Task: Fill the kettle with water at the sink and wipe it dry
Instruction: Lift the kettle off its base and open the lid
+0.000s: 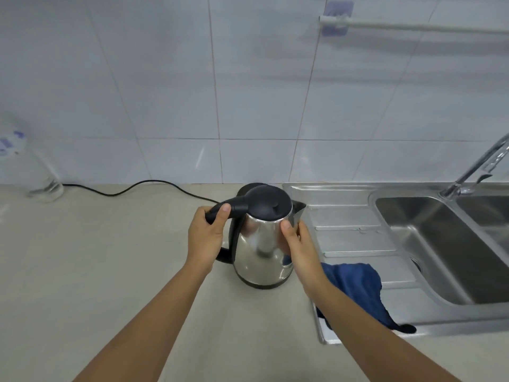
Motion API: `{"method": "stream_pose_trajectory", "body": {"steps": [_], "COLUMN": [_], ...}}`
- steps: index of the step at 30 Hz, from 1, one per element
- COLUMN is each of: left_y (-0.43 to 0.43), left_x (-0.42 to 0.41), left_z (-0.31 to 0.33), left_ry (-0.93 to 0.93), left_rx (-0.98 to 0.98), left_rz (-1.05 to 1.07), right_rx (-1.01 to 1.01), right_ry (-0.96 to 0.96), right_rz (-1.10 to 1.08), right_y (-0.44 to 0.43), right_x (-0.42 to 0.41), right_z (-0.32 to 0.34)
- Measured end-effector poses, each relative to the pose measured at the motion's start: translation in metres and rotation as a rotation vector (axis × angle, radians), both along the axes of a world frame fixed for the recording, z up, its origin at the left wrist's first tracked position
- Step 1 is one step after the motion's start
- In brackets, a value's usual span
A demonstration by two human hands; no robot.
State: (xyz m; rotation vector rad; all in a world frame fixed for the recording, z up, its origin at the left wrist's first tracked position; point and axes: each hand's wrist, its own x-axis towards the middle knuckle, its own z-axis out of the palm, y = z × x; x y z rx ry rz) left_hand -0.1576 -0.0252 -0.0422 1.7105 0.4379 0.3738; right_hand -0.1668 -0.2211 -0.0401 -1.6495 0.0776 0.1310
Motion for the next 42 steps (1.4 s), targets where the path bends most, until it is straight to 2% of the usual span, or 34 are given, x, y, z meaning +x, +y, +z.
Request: {"method": "stream_pose_trajectory", "body": {"steps": [11,17,21,24,27,31,35,42], "left_y": [-0.026,-0.028,-0.024,-0.018,-0.019,-0.036,-0.054,-0.061], "left_x": [-0.052,-0.056,-0.059,-0.059,-0.05,-0.029,-0.012,-0.011], "left_z": [-0.02,-0.012,-0.006,0.003,0.021,0.05,0.056,0.047], "left_ry": [0.028,0.043,0.11,0.117,0.059,-0.013,0.04,0.105], "left_rx": [-0.004,0.072,0.128,0.251,0.544,0.848,0.944,1.032], "left_rz": [0.049,-0.024,-0.093,-0.13,-0.181,-0.402,-0.562,-0.453], "right_rx": [0.07,0.061,-0.018,-0.192,-0.373,-0.422,-0.457,-0.528], "right_ry": [0.005,0.019,-0.02,-0.14,-0.289,-0.361,-0.386,-0.442], "right_rz": [0.081,0.098,0.067,0.003,0.0,0.008,0.001,-0.013], "right_y": [-0.024,-0.028,-0.023,-0.018,-0.012,-0.009,-0.011,-0.012], "right_x": [-0.044,-0.047,-0.055,-0.066,-0.073,-0.077,-0.077,-0.069], "right_z": [-0.018,-0.022,-0.032,-0.042,-0.045,-0.044,-0.05,-0.062]}}
